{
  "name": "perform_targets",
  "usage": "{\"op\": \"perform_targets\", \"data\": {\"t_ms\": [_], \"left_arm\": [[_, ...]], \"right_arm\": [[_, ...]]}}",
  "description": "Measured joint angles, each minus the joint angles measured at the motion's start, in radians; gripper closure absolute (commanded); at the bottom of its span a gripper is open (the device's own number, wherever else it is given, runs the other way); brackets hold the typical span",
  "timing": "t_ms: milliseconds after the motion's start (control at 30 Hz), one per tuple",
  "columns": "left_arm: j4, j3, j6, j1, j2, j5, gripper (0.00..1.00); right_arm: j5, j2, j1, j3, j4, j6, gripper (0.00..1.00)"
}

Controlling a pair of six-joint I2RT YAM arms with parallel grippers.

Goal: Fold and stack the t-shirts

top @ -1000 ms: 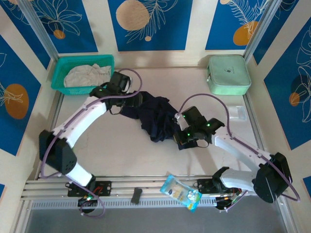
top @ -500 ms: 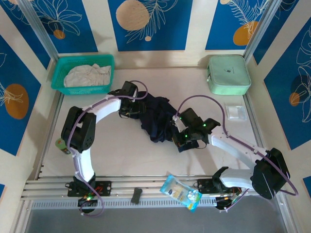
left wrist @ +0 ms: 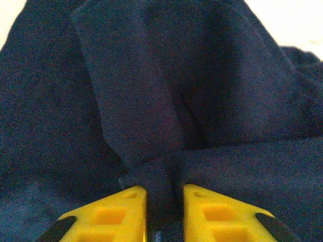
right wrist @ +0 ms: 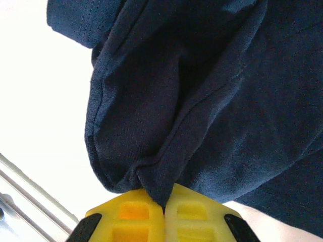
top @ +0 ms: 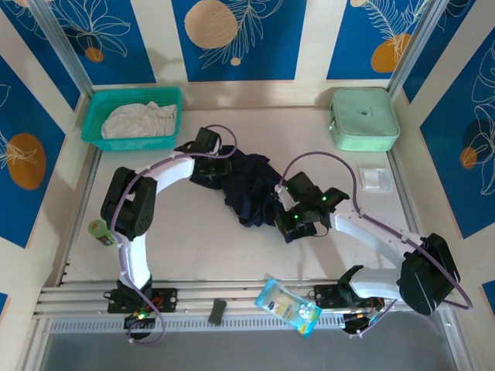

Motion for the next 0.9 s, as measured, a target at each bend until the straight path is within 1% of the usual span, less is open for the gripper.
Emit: {"op": "perform_targets", "data": {"t_ms": [33, 200, 300, 400, 500, 567, 667, 800, 833, 900], "left_arm": [[0.001, 0.000, 0.002, 0.000, 0.000, -0.001, 1.00], [0.003, -0.020, 0.002, 0.000, -0.035, -0.008, 1.00], [-0.026, -0.049, 0.002, 0.000, -0.126, -0.028, 1.00], [-0.100, -0.063, 0.008, 0.000, -0.296, -0.064, 1.00], [-0.197, -0.063, 0.010, 0.000, -0.516, -0.116, 1.00], [-0.282, -0.063, 0.013, 0.000, -0.671, -0.154, 1.00], [-0.413, -0.071, 0.008, 0.000, -0.853, -0.209, 1.00], [-0.587, -0.188, -0.039, 0.000, -1.032, -0.278, 1.00], [-0.632, -0.241, -0.060, 0.000, -1.071, -0.296, 1.00], [-0.699, -0.334, -0.103, 0.000, -1.114, -0.325, 1.00]], "right_arm": [[0.000, 0.000, -0.002, 0.000, 0.000, 0.000, 1.00], [0.001, 0.003, -0.021, 0.000, 0.000, 0.000, 1.00], [0.003, 0.003, -0.058, 0.000, 0.005, 0.001, 1.00], [0.003, 0.003, -0.093, -0.002, 0.023, 0.006, 1.00], [-0.007, 0.013, -0.100, -0.006, 0.042, 0.011, 1.00], [-0.021, 0.032, -0.090, -0.008, 0.054, 0.015, 1.00], [-0.042, 0.062, -0.058, -0.012, 0.072, 0.019, 1.00], [-0.069, 0.105, -0.010, -0.013, 0.078, 0.019, 1.00], [-0.076, 0.114, -0.002, -0.013, 0.078, 0.019, 0.97], [-0.092, 0.129, 0.010, -0.013, 0.078, 0.023, 0.82]]}}
